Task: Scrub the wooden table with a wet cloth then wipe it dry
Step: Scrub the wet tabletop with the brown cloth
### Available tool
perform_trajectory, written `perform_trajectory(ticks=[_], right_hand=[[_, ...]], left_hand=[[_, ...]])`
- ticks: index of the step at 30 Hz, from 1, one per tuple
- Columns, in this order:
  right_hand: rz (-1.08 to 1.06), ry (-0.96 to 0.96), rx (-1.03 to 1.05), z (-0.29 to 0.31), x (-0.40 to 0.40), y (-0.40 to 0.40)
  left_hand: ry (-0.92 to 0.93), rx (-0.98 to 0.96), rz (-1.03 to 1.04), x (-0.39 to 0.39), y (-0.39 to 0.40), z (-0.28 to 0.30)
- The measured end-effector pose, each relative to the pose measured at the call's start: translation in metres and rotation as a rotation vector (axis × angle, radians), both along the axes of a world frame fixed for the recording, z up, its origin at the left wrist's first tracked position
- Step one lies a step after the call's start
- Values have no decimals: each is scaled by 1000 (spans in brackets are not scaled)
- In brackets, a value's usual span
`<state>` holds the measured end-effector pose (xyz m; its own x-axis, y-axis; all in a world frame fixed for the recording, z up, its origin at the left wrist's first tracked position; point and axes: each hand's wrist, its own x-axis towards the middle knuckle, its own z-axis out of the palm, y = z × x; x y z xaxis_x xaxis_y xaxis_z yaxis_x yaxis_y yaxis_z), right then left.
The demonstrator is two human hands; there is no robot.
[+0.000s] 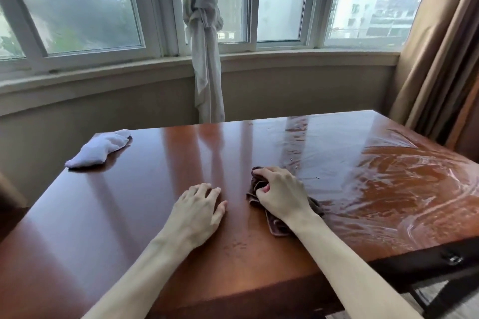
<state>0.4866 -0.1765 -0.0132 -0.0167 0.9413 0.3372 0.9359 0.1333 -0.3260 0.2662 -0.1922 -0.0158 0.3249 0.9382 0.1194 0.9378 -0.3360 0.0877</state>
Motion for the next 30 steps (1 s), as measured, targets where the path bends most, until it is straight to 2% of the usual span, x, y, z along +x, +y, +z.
perform_trajectory(ticks=[6, 13, 19, 24, 30], right_hand=[[27, 14, -14, -2, -3, 92], [-61, 13, -28, -7, 8, 260], [-91, -14, -42, -4, 16, 369], [-78, -25, -65, -5, 14, 350], [14, -30, -141, 0, 2, 235]], left_hand=[[124, -240, 139, 13, 87, -4], [107, -211, 170, 17, 193, -8], [173, -251, 172, 21, 212, -12], [175, -293, 180, 24, 212, -5], [171, -304, 191, 23, 212, 0]])
